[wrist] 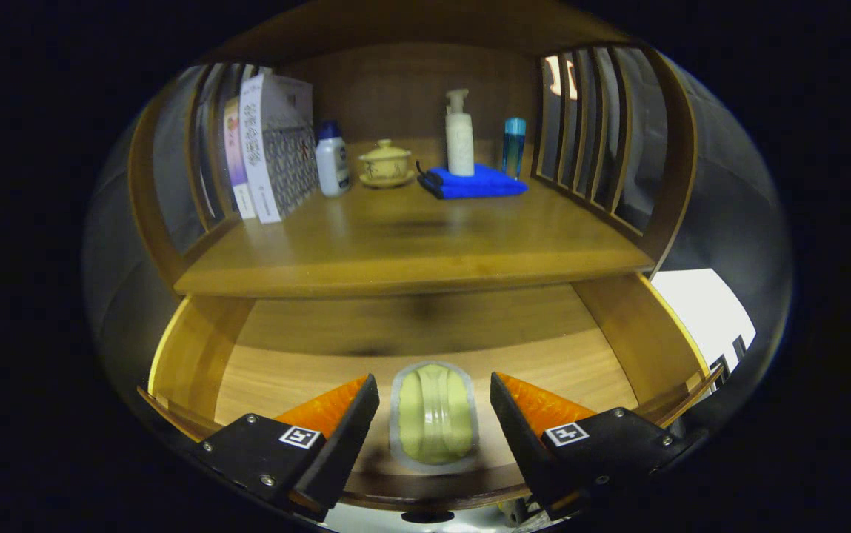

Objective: Pull open the drawer, take out the items inside it, and place them on the countertop above the cabinet.

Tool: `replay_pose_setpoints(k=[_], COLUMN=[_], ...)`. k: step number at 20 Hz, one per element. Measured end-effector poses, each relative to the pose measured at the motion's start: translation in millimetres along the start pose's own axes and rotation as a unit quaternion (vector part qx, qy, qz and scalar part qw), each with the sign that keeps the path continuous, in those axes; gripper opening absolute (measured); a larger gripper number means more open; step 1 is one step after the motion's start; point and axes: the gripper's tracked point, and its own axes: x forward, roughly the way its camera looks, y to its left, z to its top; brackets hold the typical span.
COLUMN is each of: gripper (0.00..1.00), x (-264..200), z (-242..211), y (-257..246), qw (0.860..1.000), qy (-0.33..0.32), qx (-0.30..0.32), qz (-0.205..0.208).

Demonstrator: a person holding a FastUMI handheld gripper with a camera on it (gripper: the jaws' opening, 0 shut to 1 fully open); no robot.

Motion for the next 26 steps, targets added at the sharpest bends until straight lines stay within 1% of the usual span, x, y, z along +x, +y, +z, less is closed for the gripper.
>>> replay_pose_setpoints(k=[4, 6, 7, 8, 9, 10, 12, 14, 15, 18, 22, 26], gripper=[0.94, 0.81, 0.73, 0.70, 0.66, 0.65, 0.54, 0.23, 0.23, 0.19, 0.18, 0.17], x=[16.1, 20.8, 23.8, 22.7, 25.9, 25.5, 26.7, 25.8, 24.3, 18.9, -0.3, -27.6], z=[-8.5, -17.3, -23.7, -27.0, -25.6, -26.0, -25.2, -25.7, -25.4, -22.0, -3.7, 18.7], y=[-0.4, -4.2, -4.9, -7.3, -6.4, -6.4, -3.0, -3.2, -2.9, -6.6, -9.3, -22.4], qw=[0.999, 0.998, 0.998, 0.997, 0.997, 0.997, 0.997, 0.997, 0.997, 0.998, 1.000, 0.998], qy=[0.031, 0.055, 0.069, 0.080, 0.076, 0.078, 0.077, 0.075, 0.075, 0.061, 0.015, -0.038], qx=[-0.007, -0.011, -0.012, -0.015, -0.016, -0.015, -0.011, -0.015, -0.015, -0.006, 0.026, 0.056], qz=[-0.001, -0.006, -0.008, -0.015, -0.010, -0.011, -0.002, -0.001, 0.000, -0.003, -0.002, -0.009])
